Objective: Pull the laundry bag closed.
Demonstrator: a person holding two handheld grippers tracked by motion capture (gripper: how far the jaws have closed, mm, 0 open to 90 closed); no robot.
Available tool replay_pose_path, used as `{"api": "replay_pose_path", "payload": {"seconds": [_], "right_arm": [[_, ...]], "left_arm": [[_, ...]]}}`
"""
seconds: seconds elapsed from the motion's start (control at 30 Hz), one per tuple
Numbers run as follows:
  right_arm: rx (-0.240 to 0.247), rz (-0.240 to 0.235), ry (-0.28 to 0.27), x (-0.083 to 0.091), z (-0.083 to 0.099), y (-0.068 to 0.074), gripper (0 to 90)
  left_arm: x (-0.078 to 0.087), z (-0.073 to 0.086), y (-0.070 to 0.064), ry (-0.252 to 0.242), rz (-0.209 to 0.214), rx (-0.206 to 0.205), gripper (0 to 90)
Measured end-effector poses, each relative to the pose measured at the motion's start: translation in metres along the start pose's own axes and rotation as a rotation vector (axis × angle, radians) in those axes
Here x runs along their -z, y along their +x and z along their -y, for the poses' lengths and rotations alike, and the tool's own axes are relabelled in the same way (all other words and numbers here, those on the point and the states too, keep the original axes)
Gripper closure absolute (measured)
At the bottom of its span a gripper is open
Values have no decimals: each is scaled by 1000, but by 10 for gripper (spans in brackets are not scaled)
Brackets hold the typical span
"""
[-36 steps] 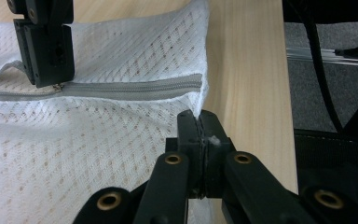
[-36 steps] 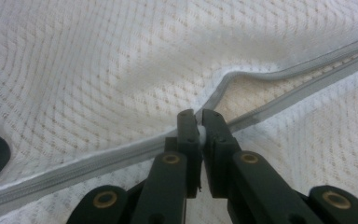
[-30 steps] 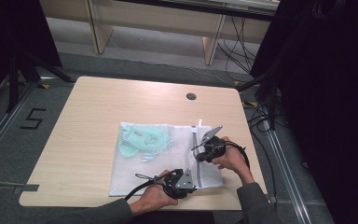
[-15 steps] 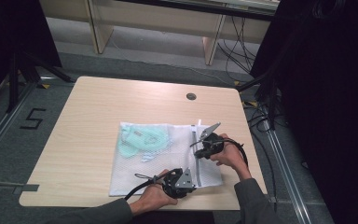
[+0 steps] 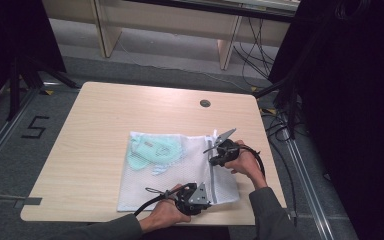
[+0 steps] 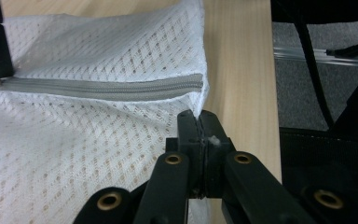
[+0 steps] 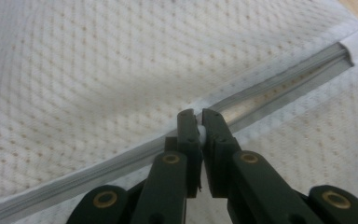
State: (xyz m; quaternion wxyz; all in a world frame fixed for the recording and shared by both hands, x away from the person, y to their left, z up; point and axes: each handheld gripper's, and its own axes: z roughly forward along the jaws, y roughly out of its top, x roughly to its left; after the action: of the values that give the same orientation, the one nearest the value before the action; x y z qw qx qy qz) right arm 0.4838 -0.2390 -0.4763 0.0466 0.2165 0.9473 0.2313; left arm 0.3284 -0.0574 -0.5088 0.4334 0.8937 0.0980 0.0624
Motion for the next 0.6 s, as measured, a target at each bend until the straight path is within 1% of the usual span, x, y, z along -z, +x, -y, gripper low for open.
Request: {"api": "replay_pose_path", "payload": {"seconds": [0.03,0.07,0.13,0.2,0.27,0.3,0.33,0.37,0.4,0.43,0.47,0.5,0.53,0.57,0.6], "right_arm": [[-21,1,5,0,0,1,871],[-26,-5,9,0,1,0,871],[-17,5,0,-1,0,-1,871],[-18,8,3,-1,0,-2,871],[4,22,-11,-1,-2,-4,871],[6,25,-9,-1,-3,-5,871],[4,30,-13,-2,-3,-5,871],[-1,22,-4,-3,-4,-6,871],[3,35,-9,-4,-4,-7,871],[-4,36,-7,-4,-4,-7,871],[8,36,-7,-5,-5,-8,871],[-15,49,-10,-6,-5,-8,871],[-13,47,-7,-6,-6,-9,871],[7,55,-13,-7,-6,-10,871],[0,62,-9,-6,-7,-10,871]], "left_arm": [[0,0,0,-2,-1,2,890],[0,0,0,-5,-4,3,889],[1,0,0,-3,-1,4,890],[1,-1,0,-12,-4,11,890],[1,-1,0,-7,-6,5,890],[1,-1,0,-6,-6,4,890],[1,-1,0,-9,-7,9,890],[1,-1,0,-5,-3,9,890],[1,-1,-1,-8,-7,8,890],[1,-1,-1,-6,0,9,889],[1,0,-1,-5,-1,6,890],[1,0,-1,-7,-8,6,889],[2,-1,-1,-9,-1,12,890],[2,-1,0,-8,-2,11,889],[2,-1,0,-9,0,12,890]]}}
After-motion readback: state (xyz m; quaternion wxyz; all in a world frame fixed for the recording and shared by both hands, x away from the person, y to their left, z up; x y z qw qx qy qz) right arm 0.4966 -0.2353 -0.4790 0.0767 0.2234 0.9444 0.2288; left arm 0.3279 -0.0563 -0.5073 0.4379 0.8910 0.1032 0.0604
